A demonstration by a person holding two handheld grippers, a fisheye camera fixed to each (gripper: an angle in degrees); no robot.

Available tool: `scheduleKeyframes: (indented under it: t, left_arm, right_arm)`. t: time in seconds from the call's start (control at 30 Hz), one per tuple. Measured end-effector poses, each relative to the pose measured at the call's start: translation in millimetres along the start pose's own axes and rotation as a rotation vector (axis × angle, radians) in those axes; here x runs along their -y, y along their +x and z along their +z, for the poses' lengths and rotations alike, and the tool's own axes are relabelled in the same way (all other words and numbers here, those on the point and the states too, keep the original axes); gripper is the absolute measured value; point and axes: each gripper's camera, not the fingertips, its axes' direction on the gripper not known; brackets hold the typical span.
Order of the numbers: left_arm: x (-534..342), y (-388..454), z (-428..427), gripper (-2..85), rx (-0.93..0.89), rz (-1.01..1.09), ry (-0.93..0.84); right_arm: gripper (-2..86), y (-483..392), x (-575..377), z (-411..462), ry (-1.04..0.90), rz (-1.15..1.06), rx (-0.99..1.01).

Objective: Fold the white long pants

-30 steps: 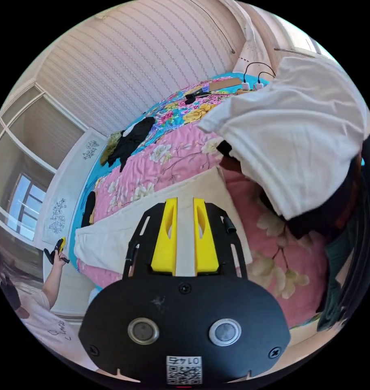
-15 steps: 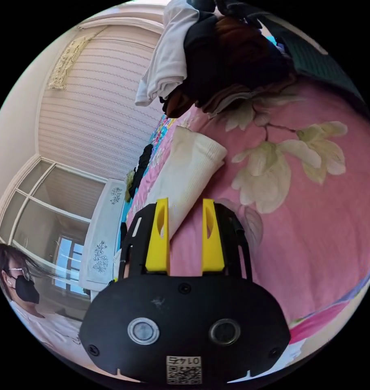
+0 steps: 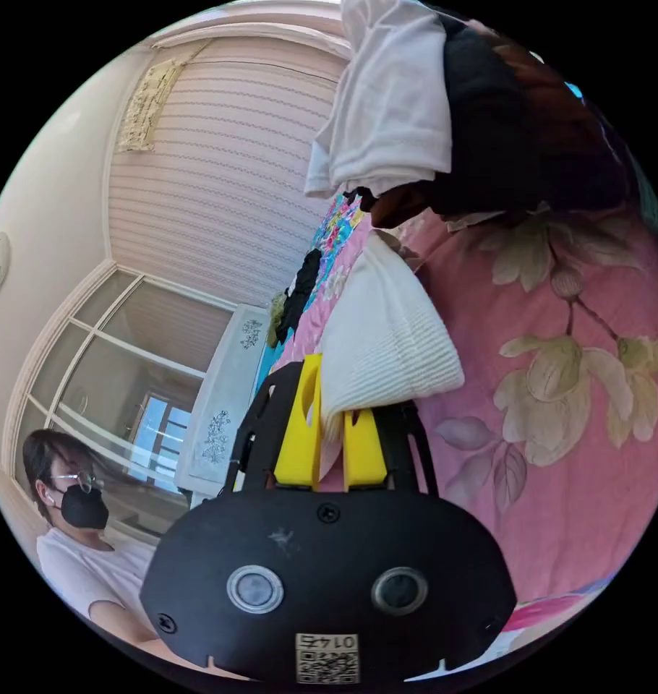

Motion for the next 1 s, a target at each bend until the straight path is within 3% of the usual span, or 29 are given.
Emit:
scheduleKeyframes:
  t: [0.13,0.2,0.23,0.33,0.43,0.47,0.53,0.6,0.67,0.8,0.93,1.0]
  left_arm:
    - [-46,18,-13,1.0,0.062,0.091,-0.073]
    - [-68,36,-5,3.0,0.190,0.224,-0.177]
    - [-84,49,12,4.7,0.348,0.328,-0.279]
    - [-124,73,56,7.2,0.605,0.478,-0.449]
    - [-148,99,58,8.1,0.667,0.564,-0.476]
    - [-151,105,58,7.7,0.686,0.580,-0.486]
    - [-168,141,57,6.2,0.912,0.722,-0.476]
    - [-180,171,59,5.6,1.023,0.836,-0.428]
    - [-189,206,70,5.4,0.976,0.940,-0.412]
    - [-228,290,155,6.2,0.746,1.286,-0.439]
    - [-279,344,267,6.9,0.441,1.526,-0.553]
    - [-294,358,311,7.0,0.378,1.565,-0.563]
  right_arm:
    - [0.6,-32,-30,-39,-0.069,-0.026,-0.010]
    - [1.7,-47,-55,-60,-0.124,0.006,-0.094]
    - [2.2,-48,-61,-62,-0.149,0.022,-0.128]
    - [5.2,-52,-85,-50,-0.308,0.099,-0.372]
    - [6.4,-86,-102,-63,-0.302,0.062,-0.583]
    - [6.2,-110,-105,-75,-0.270,0.015,-0.681]
    - [5.9,-156,-107,-82,-0.243,-0.116,-0.877]
    - [5.7,-219,-103,-51,-0.336,-0.389,-1.031]
    - [5.9,-260,-97,-5,-0.458,-0.579,-1.019]
    - [7.8,-343,-88,131,-0.700,-0.931,-0.806]
    - [8.8,-396,-100,234,-0.868,-1.127,-0.713]
    - [8.8,-416,-110,282,-0.932,-1.200,-0.734]
